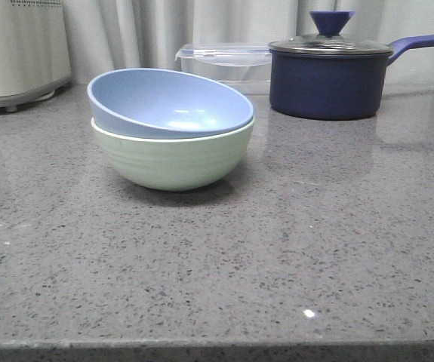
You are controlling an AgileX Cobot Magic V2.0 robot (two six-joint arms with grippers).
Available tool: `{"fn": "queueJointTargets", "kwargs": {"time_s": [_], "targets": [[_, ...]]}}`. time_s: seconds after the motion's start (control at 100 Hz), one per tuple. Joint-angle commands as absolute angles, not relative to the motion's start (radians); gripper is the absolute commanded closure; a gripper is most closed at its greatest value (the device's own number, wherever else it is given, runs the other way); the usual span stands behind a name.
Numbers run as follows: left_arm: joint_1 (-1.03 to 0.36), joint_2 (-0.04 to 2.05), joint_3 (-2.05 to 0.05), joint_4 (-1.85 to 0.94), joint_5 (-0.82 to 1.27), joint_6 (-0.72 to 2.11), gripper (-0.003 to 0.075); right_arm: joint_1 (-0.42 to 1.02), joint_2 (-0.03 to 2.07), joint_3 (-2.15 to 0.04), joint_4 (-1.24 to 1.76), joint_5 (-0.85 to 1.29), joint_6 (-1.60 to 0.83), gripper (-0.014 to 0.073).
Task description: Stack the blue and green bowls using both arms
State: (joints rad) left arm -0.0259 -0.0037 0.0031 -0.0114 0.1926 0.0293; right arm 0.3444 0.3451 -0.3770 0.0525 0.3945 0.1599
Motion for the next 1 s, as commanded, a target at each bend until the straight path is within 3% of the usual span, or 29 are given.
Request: {"fn": "queueJointTargets", "kwargs": {"time_s": [0.0,0.47,0.71,0.99], "targets": [[-0.026,-0.041,0.044,-0.016,0.108,0.021,0.0741,0.326,0.349,-0.403,0.013,0.316,0.155,0.066],[-0.026,-0.041,0.044,-0.016,0.108,0.021,0.0741,0.094,0.227,-0.187,-0.011,0.0,0.155,0.066],[-0.026,-0.041,0.044,-0.016,0.108,0.021,0.0741,-0.008,0.097,-0.069,-0.011,-0.008,0.155,0.066],[-0.026,-0.04,0.044,-0.016,0.108,0.021,0.0741,-0.021,-0.025,0.027,-0.011,0.012,0.155,0.066]]}}
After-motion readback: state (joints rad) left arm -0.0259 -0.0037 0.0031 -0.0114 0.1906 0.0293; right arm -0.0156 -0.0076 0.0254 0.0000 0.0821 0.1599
